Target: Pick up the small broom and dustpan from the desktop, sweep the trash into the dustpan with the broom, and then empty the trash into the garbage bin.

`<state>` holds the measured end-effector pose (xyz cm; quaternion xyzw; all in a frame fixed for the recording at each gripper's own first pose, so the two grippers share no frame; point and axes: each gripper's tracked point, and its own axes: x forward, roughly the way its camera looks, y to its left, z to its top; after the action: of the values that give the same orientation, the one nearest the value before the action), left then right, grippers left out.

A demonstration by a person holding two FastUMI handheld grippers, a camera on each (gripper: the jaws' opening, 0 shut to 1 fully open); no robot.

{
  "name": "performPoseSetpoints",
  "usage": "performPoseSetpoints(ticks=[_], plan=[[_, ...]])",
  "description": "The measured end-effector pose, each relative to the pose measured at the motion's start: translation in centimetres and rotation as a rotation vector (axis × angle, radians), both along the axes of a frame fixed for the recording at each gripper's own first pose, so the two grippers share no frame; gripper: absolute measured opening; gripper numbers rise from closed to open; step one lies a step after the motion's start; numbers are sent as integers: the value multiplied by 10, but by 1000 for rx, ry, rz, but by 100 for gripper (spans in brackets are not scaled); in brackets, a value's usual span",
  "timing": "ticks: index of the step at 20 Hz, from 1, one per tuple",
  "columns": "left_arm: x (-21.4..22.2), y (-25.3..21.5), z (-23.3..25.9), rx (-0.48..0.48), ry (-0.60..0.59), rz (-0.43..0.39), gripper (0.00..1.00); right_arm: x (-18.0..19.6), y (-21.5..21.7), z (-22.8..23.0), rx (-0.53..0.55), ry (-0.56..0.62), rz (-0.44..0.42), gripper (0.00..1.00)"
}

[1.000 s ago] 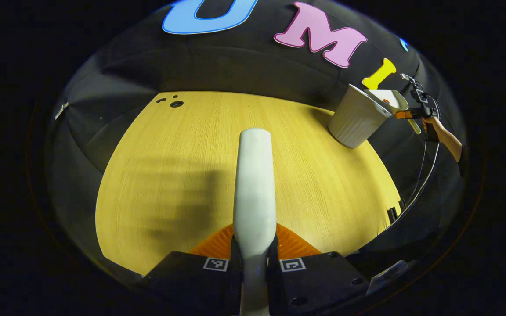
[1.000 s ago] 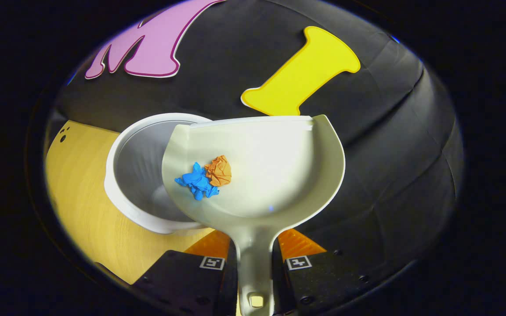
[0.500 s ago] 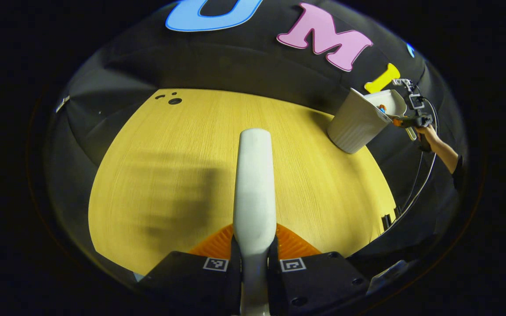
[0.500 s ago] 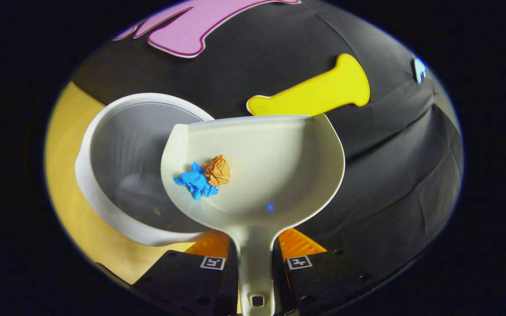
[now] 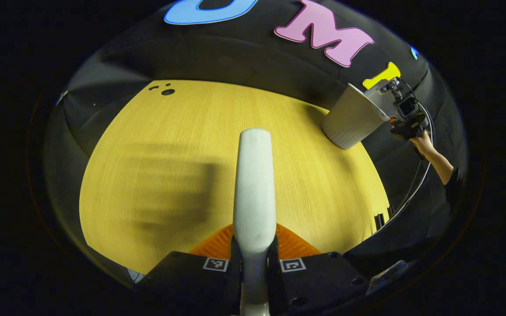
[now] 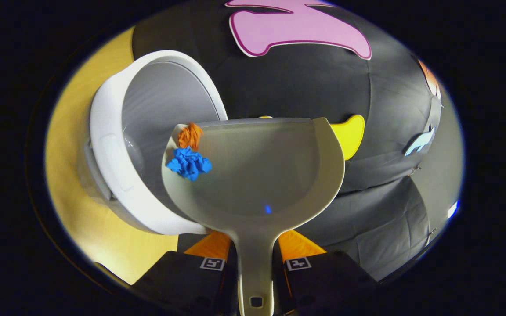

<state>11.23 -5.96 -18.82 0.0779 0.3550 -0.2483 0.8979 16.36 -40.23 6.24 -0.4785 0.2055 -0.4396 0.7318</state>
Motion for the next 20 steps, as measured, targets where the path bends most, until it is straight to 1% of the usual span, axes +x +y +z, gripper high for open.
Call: performPoseSetpoints(ticks=[4,6,7,9,10,12,13,14,15,16,18,20], plan=[[-5,-15,9,14,-23,-41,27,0,2,1,-41,26,0,36],[-3,-18,11,15,-32,-45,27,0,3,3,-42,29,-10,36],[-3,-18,12,16,-33,-44,27,2,3,3,-45,33,-16,39],[-4,-20,12,13,-26,-46,27,4,6,6,-112,88,-25,31],[-5,-20,11,14,-24,-47,29,6,7,9,-163,124,-25,36],[-3,-18,11,18,-25,-46,27,3,9,7,-222,146,-25,36],[-2,-16,11,15,-24,-40,27,2,8,8,-223,146,-22,35],[-2,-15,10,12,-21,-34,27,3,7,8,-211,143,-22,39],[-2,-14,10,10,-18,-30,27,5,6,8,-192,137,-21,39],[-2,-14,10,9,-19,-28,29,4,7,6,-172,131,-16,36],[-1,-13,10,11,-26,-24,27,4,4,4,-128,117,-2,35],[0,-13,11,12,-29,-21,28,2,4,0,-47,84,20,36]])
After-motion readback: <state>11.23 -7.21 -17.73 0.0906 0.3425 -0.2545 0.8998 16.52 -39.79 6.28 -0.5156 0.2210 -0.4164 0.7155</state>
